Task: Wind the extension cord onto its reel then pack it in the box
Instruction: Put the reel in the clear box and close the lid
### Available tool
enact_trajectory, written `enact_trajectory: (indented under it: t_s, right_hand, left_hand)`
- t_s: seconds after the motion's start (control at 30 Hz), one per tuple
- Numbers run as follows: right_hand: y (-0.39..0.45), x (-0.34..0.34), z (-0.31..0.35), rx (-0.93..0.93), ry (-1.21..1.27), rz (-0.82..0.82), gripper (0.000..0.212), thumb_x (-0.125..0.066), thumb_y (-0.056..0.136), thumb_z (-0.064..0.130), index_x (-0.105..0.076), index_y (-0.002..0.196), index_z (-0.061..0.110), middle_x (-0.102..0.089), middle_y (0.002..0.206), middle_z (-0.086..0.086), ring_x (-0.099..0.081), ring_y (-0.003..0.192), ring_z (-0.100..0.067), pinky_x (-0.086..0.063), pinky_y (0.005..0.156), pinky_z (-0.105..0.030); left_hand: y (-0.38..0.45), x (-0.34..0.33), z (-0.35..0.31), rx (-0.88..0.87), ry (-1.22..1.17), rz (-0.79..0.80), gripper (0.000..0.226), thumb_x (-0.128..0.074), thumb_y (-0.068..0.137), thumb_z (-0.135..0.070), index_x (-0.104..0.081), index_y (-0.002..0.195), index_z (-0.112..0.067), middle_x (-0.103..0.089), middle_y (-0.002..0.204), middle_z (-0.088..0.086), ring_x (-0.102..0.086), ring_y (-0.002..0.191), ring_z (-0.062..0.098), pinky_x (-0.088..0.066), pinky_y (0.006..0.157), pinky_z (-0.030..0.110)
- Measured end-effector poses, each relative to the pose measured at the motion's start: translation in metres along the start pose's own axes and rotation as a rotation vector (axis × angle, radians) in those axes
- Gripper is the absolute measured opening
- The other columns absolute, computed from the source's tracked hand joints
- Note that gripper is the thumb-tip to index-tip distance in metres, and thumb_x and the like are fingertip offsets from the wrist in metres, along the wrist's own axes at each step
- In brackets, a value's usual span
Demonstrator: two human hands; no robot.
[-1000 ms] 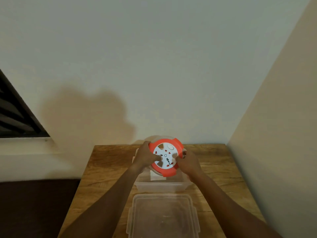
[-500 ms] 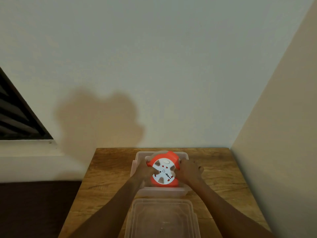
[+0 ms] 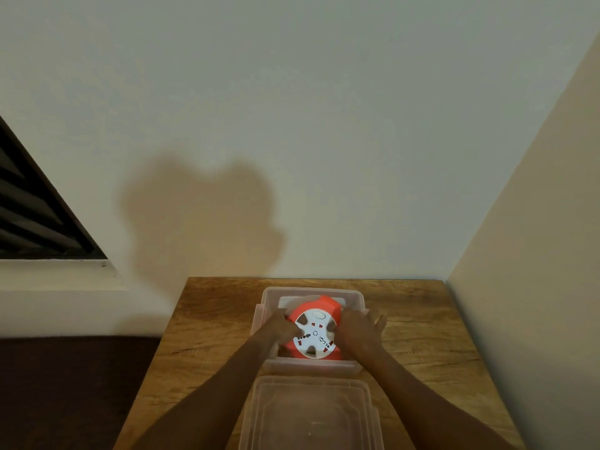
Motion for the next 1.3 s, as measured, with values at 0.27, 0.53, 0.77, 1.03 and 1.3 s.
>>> enact_trajectory:
  t_s: [0.27, 0.53, 0.77, 1.03, 1.3]
  right_hand:
    - [-0.002, 0.013, -0.012, 0.101, 0.153, -0.198, 0.051, -0.056, 0.087, 0.061, -0.052, 0.130, 0.035, -0.058, 0.135, 0.005, -0.047, 0.128, -0.025, -0.038, 0.107, -0.050]
    - [-0.101, -0.033, -0.117, -0.249, 0.803, -0.178, 0.013, -0.059, 0.095, 0.027, -0.060, 0.107, 0.023, -0.062, 0.103, 0.004, -0.060, 0.092, -0.013, -0.049, 0.075, -0.031]
    - [-0.128, -0.071, -0.114, -0.243, 0.626, 0.094, 0.008, -0.064, 0.087, 0.024, -0.071, 0.090, 0.023, -0.069, 0.084, 0.011, -0.062, 0.072, 0.000, -0.047, 0.059, -0.017]
    - [-0.145, -0.053, -0.102, -0.178, 0.611, 0.169, 0.027, -0.061, 0.081, 0.003, -0.077, 0.077, 0.025, -0.074, 0.073, 0.009, -0.070, 0.063, -0.007, -0.060, 0.061, -0.029]
    - [-0.161, 0.004, -0.079, -0.080, 1.025, 0.181, 0.018, -0.061, 0.091, -0.004, -0.073, 0.092, 0.009, -0.076, 0.079, -0.005, -0.074, 0.071, -0.022, -0.060, 0.058, -0.031]
  left_hand:
    - [-0.030, 0.015, -0.016, -0.164, 0.231, -0.180, 0.041, -0.067, 0.097, -0.012, -0.058, 0.137, -0.010, -0.070, 0.129, 0.007, -0.070, 0.108, 0.021, -0.062, 0.080, 0.025]
    - [-0.113, 0.060, 0.070, -0.175, -0.083, -0.516, 0.021, -0.065, 0.100, -0.021, -0.060, 0.080, -0.021, -0.065, 0.082, -0.003, -0.065, 0.081, 0.017, -0.043, 0.065, 0.019]
    - [-0.119, 0.029, 0.145, 0.198, -0.083, -0.383, 0.018, -0.059, 0.101, -0.030, -0.063, 0.094, -0.014, -0.067, 0.096, 0.006, -0.061, 0.084, 0.018, -0.050, 0.067, 0.032]
    - [-0.139, 0.033, 0.149, 0.196, -0.013, -0.224, 0.012, -0.063, 0.095, -0.012, -0.073, 0.096, -0.007, -0.072, 0.097, 0.010, -0.069, 0.088, 0.025, -0.061, 0.072, 0.036]
    - [-0.180, 0.087, 0.096, -0.005, -0.078, -0.319, 0.020, -0.062, 0.100, -0.009, -0.069, 0.091, -0.025, -0.072, 0.097, 0.002, -0.070, 0.089, 0.019, -0.061, 0.072, 0.036]
Point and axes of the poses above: each hand's wrist, its own y-axis towards the middle knuckle, its own x-axis out of the back of the hand, z = x × y, the point moved 9 cm from there along y, towards the middle knuckle
